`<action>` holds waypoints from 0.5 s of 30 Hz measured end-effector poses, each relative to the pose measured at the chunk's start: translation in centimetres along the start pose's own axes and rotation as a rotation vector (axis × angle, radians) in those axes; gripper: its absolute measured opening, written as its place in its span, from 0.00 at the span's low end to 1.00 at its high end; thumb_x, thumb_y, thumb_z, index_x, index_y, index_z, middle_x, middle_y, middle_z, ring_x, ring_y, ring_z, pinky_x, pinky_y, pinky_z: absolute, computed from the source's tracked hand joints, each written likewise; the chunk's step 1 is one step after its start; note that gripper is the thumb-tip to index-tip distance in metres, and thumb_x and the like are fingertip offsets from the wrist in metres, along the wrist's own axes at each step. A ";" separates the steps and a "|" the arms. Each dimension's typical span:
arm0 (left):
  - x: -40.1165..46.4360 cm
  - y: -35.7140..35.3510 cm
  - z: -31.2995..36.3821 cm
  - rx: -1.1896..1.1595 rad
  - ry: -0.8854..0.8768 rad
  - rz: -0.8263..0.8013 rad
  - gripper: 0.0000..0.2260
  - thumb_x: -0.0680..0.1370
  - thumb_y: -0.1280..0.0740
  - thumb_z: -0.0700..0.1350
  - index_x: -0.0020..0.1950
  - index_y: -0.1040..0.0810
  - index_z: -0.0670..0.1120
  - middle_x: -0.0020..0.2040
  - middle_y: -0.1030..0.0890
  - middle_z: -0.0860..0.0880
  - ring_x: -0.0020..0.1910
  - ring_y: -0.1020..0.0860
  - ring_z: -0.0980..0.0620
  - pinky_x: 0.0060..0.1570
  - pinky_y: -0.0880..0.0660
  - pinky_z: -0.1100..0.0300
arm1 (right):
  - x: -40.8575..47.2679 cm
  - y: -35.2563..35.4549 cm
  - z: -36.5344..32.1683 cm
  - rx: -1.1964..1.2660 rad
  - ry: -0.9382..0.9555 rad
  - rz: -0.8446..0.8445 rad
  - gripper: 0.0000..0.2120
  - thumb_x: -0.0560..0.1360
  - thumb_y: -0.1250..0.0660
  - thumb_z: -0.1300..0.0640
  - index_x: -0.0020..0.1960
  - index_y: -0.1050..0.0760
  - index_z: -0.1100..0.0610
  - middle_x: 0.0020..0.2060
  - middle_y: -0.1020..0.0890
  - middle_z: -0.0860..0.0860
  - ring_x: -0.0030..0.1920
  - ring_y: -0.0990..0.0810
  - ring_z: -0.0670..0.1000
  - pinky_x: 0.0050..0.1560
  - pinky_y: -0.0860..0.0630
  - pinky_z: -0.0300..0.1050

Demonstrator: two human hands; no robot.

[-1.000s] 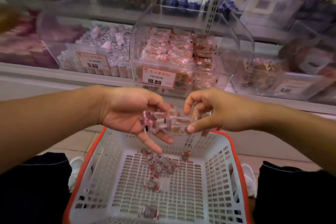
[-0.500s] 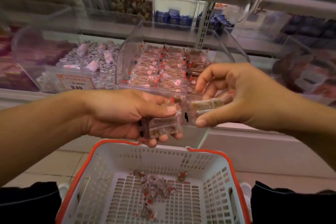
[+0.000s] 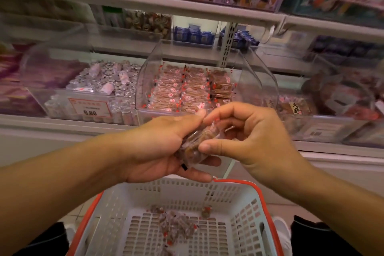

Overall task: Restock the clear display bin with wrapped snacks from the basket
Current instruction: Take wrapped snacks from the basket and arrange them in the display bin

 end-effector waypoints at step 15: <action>-0.7 0.9 1.5 0.609 -0.005 0.021 0.36 0.59 0.26 0.31 0.63 0.35 0.49 0.54 0.19 0.35 0.49 0.19 0.42 0.51 0.22 0.42 | 0.6 -0.5 -0.4 -0.646 0.103 -0.323 0.19 0.65 0.19 0.55 0.54 0.20 0.53 0.46 0.22 0.46 0.46 0.22 0.47 0.45 0.24 0.45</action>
Point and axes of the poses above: each hand's wrist, its own x-axis towards the middle knuckle, its own y-axis out of the back of the hand, z = x × y, the point moved 4 cm from there along x, towards the middle knuckle
